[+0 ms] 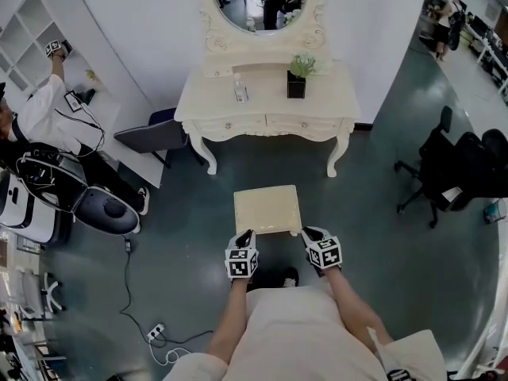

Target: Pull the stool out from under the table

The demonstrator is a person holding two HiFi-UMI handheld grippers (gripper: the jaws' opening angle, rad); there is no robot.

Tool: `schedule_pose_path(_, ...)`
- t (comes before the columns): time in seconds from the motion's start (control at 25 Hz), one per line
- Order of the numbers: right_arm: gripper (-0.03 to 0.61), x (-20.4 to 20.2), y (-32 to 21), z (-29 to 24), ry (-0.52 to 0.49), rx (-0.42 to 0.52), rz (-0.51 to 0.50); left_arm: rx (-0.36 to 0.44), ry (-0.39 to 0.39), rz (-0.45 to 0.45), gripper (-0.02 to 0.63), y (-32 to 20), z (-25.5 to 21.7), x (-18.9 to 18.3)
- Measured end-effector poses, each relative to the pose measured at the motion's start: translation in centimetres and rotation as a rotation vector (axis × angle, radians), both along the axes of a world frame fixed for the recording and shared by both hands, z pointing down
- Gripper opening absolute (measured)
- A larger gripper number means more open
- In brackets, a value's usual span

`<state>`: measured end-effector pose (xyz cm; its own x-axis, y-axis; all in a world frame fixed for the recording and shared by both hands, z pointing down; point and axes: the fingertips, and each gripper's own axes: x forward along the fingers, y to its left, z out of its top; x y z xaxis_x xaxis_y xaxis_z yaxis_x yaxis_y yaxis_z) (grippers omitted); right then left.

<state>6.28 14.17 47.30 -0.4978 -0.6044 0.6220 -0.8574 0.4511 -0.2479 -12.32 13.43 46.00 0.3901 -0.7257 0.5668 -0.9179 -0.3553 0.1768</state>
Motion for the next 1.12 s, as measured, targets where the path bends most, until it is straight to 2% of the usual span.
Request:
schedule_pose_path(0.08,0.057,-0.3,0.2,-0.2,-0.002,0.001,-0.011,-0.005,0.003,-0.008,0.015,0.1,-0.2,-0.2)
schedule_pose_path(0.44,0.043,1.1,0.8,0.1,0.014,-0.008,0.009,-0.003,0.051,-0.001,0.014,0.9,-0.3,0.4)
schedule_pose_path(1.12,0.043,1.8,1.3,0.6,0.050,-0.018,0.005,-0.015,0.049,-0.017,0.015,1.8,0.0,0.5)
